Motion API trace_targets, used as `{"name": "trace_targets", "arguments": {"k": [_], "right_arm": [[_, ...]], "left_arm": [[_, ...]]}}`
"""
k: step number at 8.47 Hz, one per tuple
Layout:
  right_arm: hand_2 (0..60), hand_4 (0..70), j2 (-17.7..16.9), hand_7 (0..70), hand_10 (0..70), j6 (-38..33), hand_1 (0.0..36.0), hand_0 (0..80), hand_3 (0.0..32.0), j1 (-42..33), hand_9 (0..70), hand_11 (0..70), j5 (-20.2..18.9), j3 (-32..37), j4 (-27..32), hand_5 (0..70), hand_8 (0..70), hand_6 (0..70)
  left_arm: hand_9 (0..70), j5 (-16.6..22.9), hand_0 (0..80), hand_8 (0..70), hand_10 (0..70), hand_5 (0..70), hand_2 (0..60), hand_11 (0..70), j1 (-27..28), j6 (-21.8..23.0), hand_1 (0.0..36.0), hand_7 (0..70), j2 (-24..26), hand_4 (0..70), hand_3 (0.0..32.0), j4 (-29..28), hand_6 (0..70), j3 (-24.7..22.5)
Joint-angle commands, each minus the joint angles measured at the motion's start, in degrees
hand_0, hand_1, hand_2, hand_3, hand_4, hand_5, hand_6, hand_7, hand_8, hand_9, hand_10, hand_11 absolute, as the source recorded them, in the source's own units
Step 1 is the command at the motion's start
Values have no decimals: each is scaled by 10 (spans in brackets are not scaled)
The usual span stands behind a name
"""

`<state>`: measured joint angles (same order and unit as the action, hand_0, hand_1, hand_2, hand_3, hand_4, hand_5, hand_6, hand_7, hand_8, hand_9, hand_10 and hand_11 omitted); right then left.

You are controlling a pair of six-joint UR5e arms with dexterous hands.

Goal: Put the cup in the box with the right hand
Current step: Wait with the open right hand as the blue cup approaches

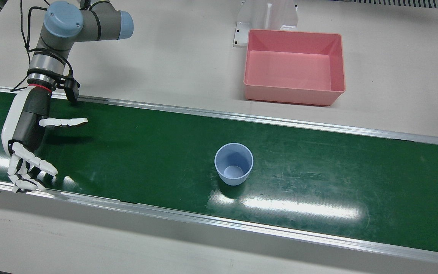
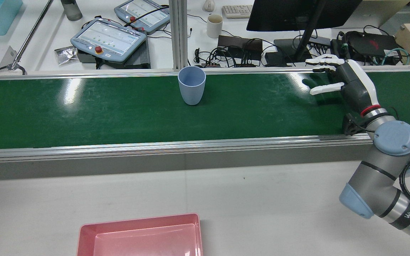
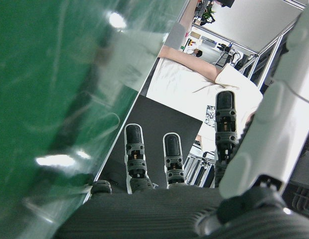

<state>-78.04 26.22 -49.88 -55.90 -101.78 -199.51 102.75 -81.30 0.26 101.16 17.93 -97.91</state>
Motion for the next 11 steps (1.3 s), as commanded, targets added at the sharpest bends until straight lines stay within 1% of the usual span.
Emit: {"name": "trace_targets", "arguments": {"k": [1, 6, 11], "right_arm": [[0, 322, 2, 430, 94, 2, 59, 520, 320, 2, 269, 141, 0, 1, 0, 69, 217, 52], [0, 343, 4, 439, 96, 10, 60, 522, 320, 4, 272, 143, 0, 1, 0, 69, 219, 54], [0, 349, 5, 440, 97, 10, 62, 524, 320, 9, 270, 144, 0, -1, 0, 69, 218, 54]], "left_arm": [[0, 0, 0, 0, 0, 0, 0, 0, 0, 1, 0, 0, 0, 0, 0, 0, 0, 0], [0, 0, 0, 0, 0, 0, 0, 0, 0, 0, 0, 0, 0, 0, 0, 0, 0, 0], [0, 0, 0, 0, 0, 0, 0, 0, 0, 0, 0, 0, 0, 0, 0, 0, 0, 0]]}}
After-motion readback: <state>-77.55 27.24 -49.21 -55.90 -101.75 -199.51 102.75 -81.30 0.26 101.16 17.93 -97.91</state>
